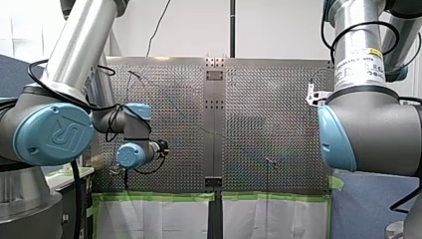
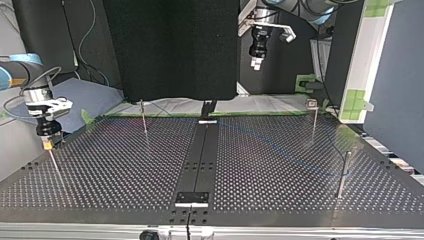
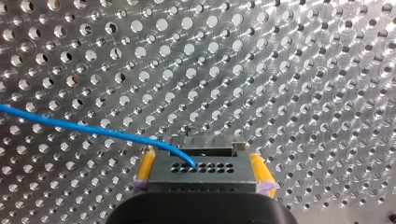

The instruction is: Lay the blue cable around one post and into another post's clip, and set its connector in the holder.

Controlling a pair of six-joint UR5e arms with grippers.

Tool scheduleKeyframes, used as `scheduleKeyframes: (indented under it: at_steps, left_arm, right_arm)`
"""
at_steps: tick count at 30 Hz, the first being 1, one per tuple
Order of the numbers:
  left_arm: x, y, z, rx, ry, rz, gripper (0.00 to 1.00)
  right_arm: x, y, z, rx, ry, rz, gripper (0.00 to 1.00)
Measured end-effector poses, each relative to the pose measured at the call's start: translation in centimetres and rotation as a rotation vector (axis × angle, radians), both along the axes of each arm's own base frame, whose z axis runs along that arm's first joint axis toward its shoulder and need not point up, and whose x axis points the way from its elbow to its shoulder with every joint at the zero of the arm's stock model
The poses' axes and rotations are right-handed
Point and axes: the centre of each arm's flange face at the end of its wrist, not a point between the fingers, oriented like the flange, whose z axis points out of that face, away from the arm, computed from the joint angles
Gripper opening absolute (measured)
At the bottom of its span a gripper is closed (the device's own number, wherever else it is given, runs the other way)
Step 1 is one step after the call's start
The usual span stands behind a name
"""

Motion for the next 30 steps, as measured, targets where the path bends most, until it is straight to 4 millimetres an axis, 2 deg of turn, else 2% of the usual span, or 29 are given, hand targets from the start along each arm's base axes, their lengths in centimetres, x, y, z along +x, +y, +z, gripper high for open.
scheduleKeyframes:
  at_steps: [30]
  left_arm:
    - [-0.01, -0.01, 0.0, 0.0, 0.0, 0.0, 1.0]
  right_arm:
    - [-0.1, -0.13, -0.07, 0.006, -0.01, -0.022, 0.0]
